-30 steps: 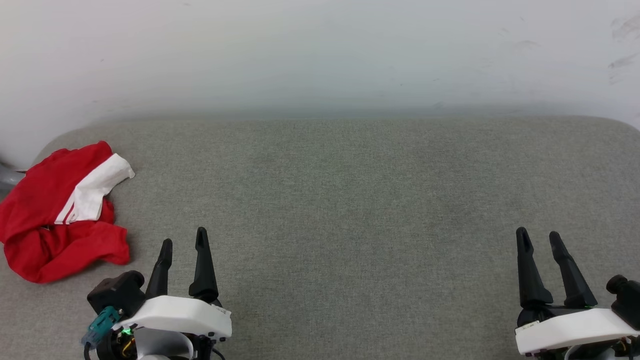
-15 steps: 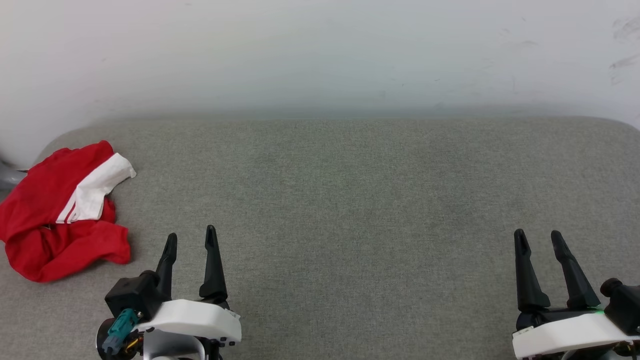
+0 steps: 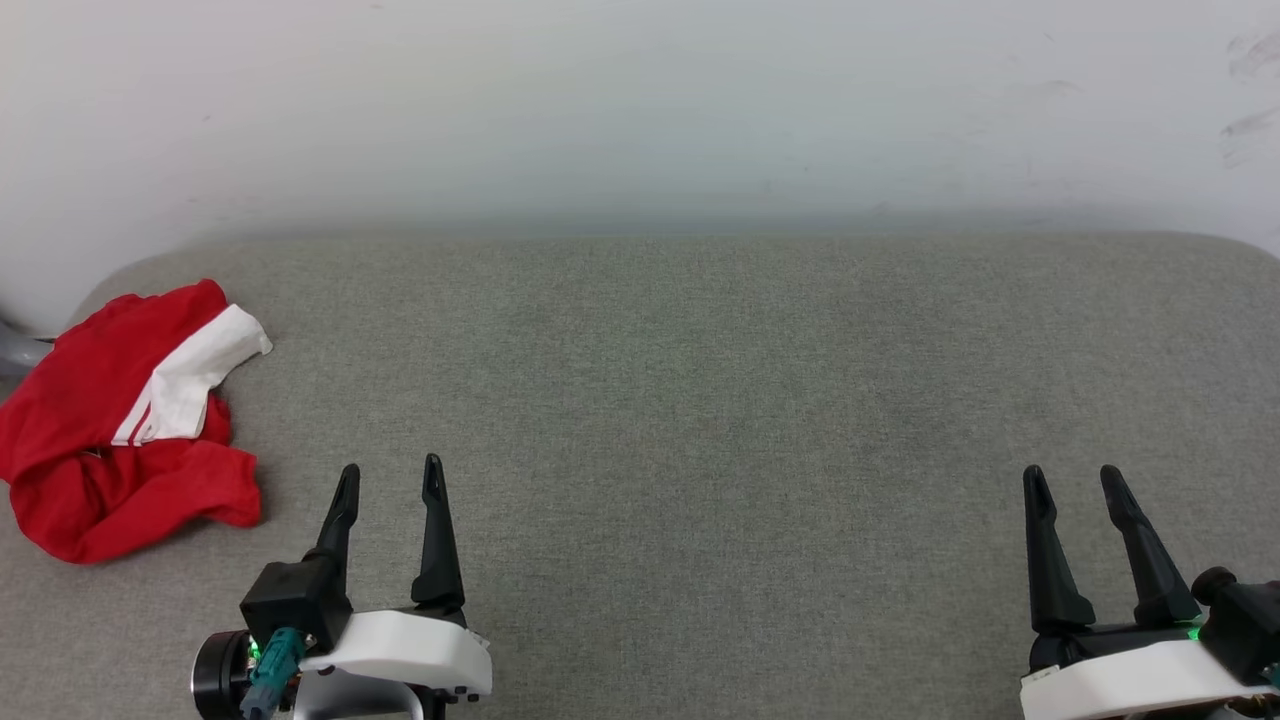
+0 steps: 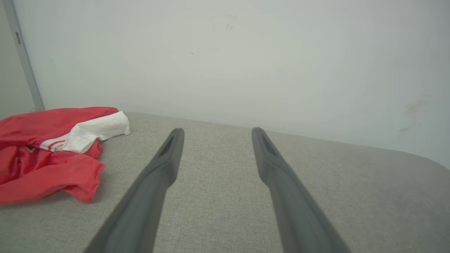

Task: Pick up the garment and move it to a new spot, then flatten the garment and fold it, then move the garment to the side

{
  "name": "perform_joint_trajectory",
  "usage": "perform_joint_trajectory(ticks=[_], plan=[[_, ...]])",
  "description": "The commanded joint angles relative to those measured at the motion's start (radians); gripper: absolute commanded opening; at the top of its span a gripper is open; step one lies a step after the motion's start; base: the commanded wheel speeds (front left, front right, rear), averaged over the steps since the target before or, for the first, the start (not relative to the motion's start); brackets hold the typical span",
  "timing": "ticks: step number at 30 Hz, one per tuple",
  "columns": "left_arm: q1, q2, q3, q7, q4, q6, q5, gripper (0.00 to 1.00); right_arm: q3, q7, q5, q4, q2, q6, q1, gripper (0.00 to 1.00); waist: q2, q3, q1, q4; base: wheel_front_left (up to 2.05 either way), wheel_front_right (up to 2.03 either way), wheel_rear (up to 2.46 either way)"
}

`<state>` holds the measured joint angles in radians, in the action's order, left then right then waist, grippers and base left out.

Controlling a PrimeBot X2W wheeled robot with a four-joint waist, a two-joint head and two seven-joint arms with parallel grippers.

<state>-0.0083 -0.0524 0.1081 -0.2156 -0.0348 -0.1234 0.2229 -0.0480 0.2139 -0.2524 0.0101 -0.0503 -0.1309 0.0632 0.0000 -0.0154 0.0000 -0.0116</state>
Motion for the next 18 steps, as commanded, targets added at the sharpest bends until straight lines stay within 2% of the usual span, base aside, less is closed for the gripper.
perform_joint_trajectory(ticks=[1, 18], plan=[[0.005, -0.002, 0.002, -0.009, 0.006, -0.003, -0.02, 1.0, 0.0, 0.01, 0.012, 0.007, 0.0, 0.0, 0.01, 1.0, 0.0, 0.0, 0.0, 0.0, 0.0, 0.0, 0.0], [0.021, 0.002, 0.006, -0.04, -0.01, 0.006, -0.109, 1.0, 0.011, 0.043, 0.069, 0.009, 0.0, 0.0, 0.027, 1.0, 0.0, -0.001, 0.0, 0.001, 0.0, 0.0, 0.0]])
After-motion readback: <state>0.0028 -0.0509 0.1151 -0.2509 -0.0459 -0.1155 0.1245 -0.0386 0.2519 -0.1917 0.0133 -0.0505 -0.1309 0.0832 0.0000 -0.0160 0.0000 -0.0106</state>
